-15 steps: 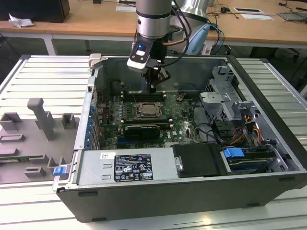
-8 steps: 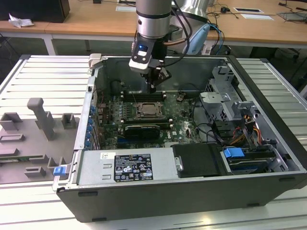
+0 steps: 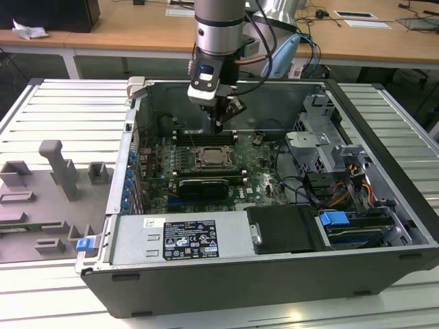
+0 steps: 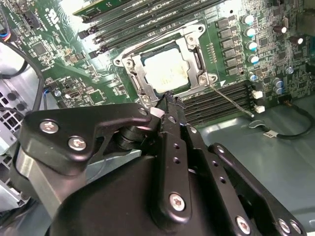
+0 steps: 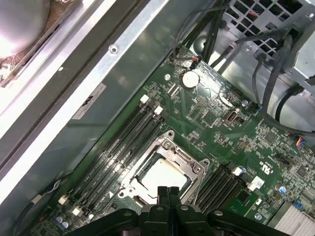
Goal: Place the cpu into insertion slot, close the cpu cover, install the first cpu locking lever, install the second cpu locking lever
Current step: 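Install the first cpu locking lever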
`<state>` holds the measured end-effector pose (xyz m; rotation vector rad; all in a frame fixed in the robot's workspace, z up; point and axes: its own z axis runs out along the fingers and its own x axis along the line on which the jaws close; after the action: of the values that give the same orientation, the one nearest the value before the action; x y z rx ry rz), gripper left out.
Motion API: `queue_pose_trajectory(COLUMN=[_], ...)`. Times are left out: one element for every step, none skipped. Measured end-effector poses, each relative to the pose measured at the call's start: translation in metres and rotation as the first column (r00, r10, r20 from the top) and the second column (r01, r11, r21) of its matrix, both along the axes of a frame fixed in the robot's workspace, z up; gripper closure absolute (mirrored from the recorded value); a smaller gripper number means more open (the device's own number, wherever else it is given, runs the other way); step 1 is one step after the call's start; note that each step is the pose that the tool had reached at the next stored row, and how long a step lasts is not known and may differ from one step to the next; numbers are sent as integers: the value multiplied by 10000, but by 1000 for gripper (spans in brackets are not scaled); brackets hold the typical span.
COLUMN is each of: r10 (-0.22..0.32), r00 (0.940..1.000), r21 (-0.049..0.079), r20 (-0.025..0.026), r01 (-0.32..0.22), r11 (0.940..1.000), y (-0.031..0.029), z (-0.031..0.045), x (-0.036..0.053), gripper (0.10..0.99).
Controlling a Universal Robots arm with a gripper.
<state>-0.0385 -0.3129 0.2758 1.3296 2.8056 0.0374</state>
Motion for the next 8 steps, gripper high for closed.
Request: queue_pose_trajectory(r10=[60, 114, 201, 257, 309, 381, 448, 494], r00=[10000, 9999, 9998, 9997, 9995, 9993, 9990, 9988], r21=[0, 0, 0, -1, -1, 0, 0, -1], r20=[0, 0, 0, 0, 0, 0, 0, 0], r01=[-60, -114, -201, -257, -309, -381, -448, -494], r11=[10000, 9999, 9998, 9997, 9995, 9993, 9990, 9988], y=[0, 0, 0, 0, 0, 0, 0, 0], z=[0, 0, 0, 0, 0, 0, 0, 0], x=[0, 0, 0, 0, 0, 0, 0, 0], gripper=[980, 980, 980, 980, 980, 980, 980, 980])
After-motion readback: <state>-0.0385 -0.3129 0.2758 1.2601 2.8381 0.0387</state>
